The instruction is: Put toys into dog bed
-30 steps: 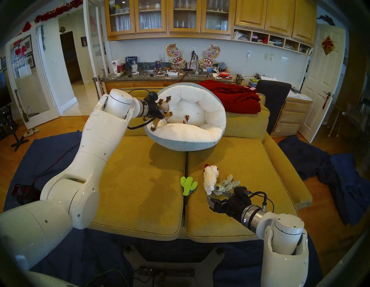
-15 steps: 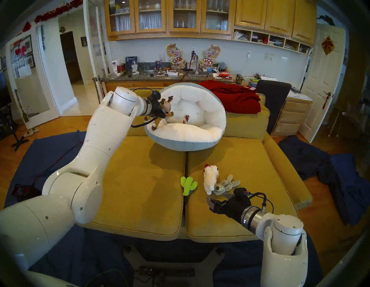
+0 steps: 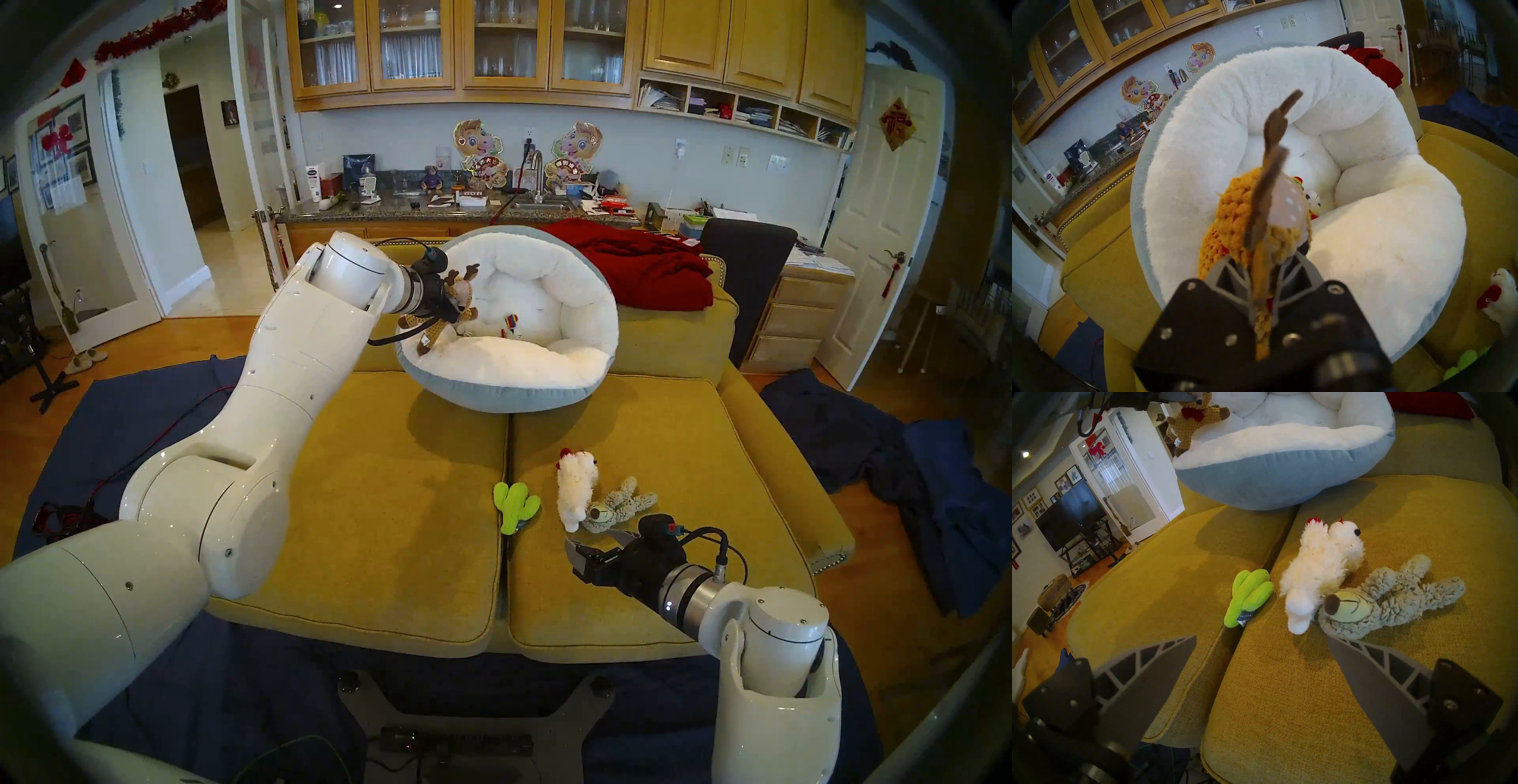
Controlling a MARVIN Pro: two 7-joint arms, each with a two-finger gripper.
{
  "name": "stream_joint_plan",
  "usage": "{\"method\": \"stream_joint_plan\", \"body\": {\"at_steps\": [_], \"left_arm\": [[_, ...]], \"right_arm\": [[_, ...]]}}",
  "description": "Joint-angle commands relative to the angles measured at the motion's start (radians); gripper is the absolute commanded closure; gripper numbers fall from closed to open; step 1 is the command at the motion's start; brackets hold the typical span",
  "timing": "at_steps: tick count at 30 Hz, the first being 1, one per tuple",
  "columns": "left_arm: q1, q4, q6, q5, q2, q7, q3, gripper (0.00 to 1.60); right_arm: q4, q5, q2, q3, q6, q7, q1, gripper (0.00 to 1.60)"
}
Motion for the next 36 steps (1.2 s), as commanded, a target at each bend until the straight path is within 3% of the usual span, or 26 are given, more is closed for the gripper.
{"method": "stream_joint_plan", "body": {"at_steps": [1,8,9,11,13,14,15,17,36], "left_arm": [[-0.085,0.013,-0.007,0.003,-0.02,0.006,0.002,1.6],[-0.099,0.048,-0.007,0.013,-0.026,0.01,0.001,1.6],[-0.104,0.057,-0.008,0.015,-0.028,0.012,0.0,1.49],[-0.112,0.068,-0.008,0.018,-0.03,0.013,0.0,0.95],[-0.119,0.077,-0.008,0.021,-0.032,0.015,-0.001,0.75],[-0.123,0.082,-0.009,0.023,-0.034,0.015,-0.001,0.56],[-0.127,0.087,-0.009,0.024,-0.035,0.016,-0.001,0.19],[-0.134,0.094,-0.009,0.026,-0.037,0.017,-0.001,0.0],[-0.228,0.139,-0.017,0.034,-0.064,0.021,-0.021,0.0]], "right_arm": [[-0.024,0.004,0.003,-0.002,-0.007,0.002,0.018,0.0],[-0.023,0.004,0.004,-0.002,-0.007,0.002,0.019,0.0],[-0.023,0.004,0.004,-0.002,-0.007,0.002,0.019,0.0],[-0.023,0.004,0.004,-0.002,-0.007,0.002,0.02,0.0],[-0.022,0.004,0.005,-0.002,-0.007,0.002,0.02,0.0],[-0.022,0.004,0.005,-0.002,-0.007,0.002,0.02,0.0],[-0.022,0.004,0.005,-0.002,-0.007,0.002,0.021,0.0],[-0.022,0.004,0.005,-0.002,-0.007,0.002,0.021,0.0],[-0.04,0.007,0.013,-0.003,-0.012,0.005,0.038,0.0]]}}
